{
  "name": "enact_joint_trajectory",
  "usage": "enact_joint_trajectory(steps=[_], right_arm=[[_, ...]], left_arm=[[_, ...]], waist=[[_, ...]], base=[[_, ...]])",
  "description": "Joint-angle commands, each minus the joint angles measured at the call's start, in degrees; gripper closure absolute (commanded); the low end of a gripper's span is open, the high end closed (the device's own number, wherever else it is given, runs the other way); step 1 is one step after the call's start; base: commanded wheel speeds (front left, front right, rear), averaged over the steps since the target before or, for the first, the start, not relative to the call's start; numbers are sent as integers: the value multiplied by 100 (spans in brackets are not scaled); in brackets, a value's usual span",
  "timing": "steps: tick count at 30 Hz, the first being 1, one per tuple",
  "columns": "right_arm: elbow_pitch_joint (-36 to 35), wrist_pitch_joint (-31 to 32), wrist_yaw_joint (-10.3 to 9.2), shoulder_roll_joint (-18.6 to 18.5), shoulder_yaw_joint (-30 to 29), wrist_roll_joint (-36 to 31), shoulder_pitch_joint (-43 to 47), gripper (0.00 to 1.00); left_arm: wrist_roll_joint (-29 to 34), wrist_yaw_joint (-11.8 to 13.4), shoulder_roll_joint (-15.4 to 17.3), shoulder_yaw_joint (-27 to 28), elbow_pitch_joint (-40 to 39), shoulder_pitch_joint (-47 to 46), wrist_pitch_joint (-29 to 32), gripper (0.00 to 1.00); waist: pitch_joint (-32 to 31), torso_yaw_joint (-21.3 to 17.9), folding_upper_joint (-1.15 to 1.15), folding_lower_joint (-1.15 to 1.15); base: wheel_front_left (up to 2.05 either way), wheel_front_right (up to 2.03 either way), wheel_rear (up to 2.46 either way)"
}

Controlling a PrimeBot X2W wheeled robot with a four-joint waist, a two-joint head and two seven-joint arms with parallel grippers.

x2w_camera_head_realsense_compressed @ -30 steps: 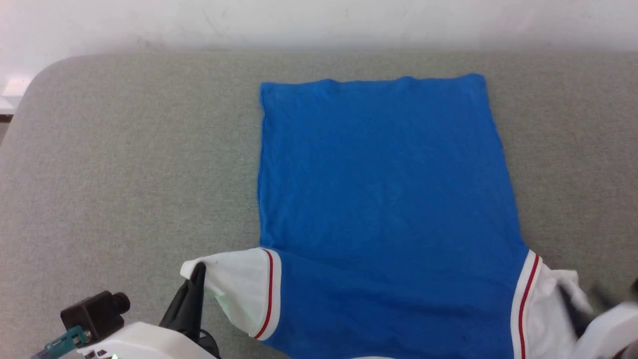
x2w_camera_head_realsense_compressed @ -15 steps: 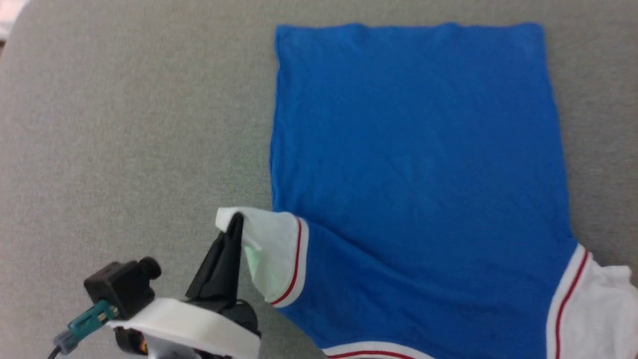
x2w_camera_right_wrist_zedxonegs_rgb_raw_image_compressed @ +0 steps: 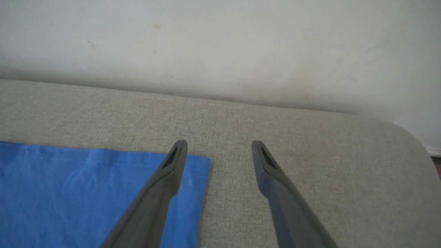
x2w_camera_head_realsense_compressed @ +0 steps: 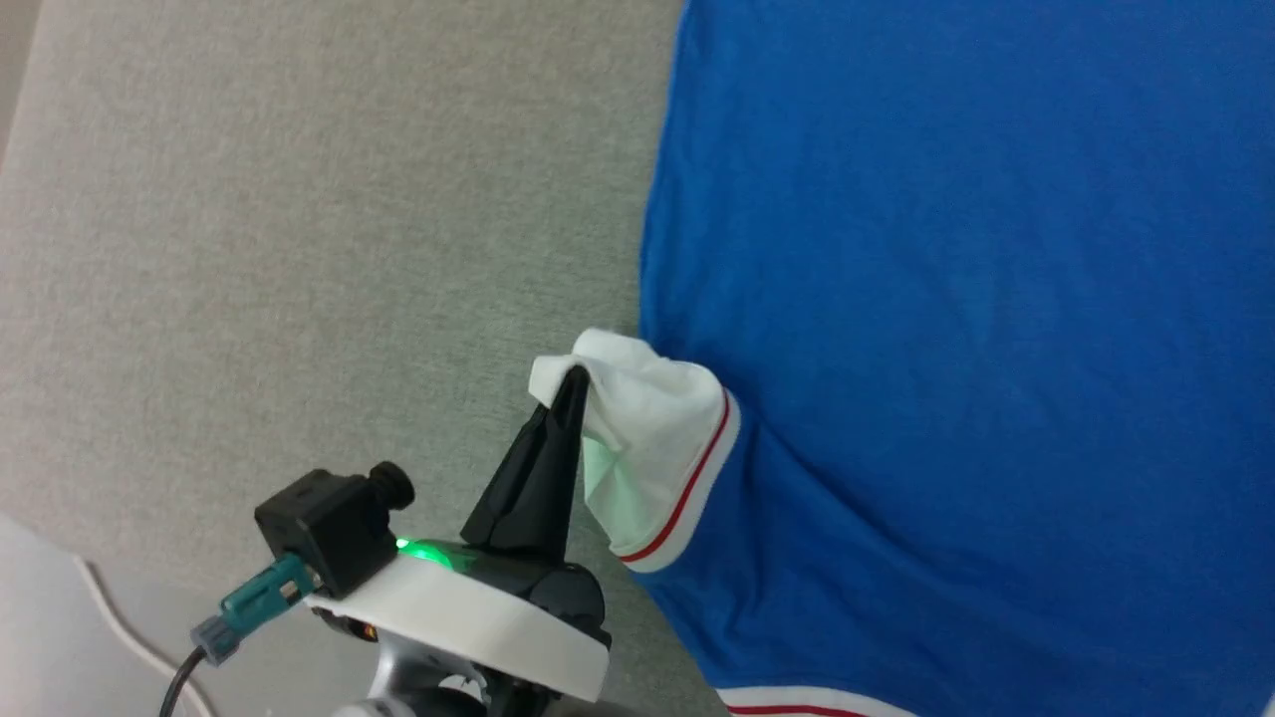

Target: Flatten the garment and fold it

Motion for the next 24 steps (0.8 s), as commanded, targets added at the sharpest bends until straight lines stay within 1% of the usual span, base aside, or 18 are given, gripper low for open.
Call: enact_joint_trajectory(steps=[1,8,10,11,12,13,14,18,24], right_arm=[[163,63,-5,2,-110,-97,-40,0],[509,172,-5,70,-539,-283,187,0],[542,236,-5,96,-568,-295,221,0],[570,320,-5,131,-601,-284,249,3],[579,390,-5,171,-674,-291,266,24],[562,424,-5,205,-721,-312,280,56],[522,420,-5,227,-734,-343,300,100],[399,323,-5,337,-798,-473,335,100],[189,61,-5,630,-420,-265,213,100]], left_arm=[[37,-61,-41,-31,44,-121,-58,100],[-11,-159,-124,-90,149,-249,-127,100],[-17,-165,-128,-87,164,-266,-130,100],[-25,-169,-131,-80,179,-281,-134,100],[-29,-172,-131,-73,194,-295,-135,100],[-37,-177,-133,-66,208,-309,-138,100],[-50,-183,-137,-59,222,-321,-141,100],[-79,-188,-142,-25,264,-344,-163,100],[-31,-93,-14,162,242,-291,-192,100]], waist=[[575,547,0,-2],[774,654,0,-2],[784,655,0,-2],[788,652,0,-2],[786,647,0,-2],[779,643,0,-2],[769,639,0,-2],[675,551,0,-2],[219,139,0,-2]], base=[[0,0,0],[0,0,0],[0,0,0],[0,0,0],[0,0,0],[0,0,0],[0,0,0],[0,0,0],[0,0,0]])
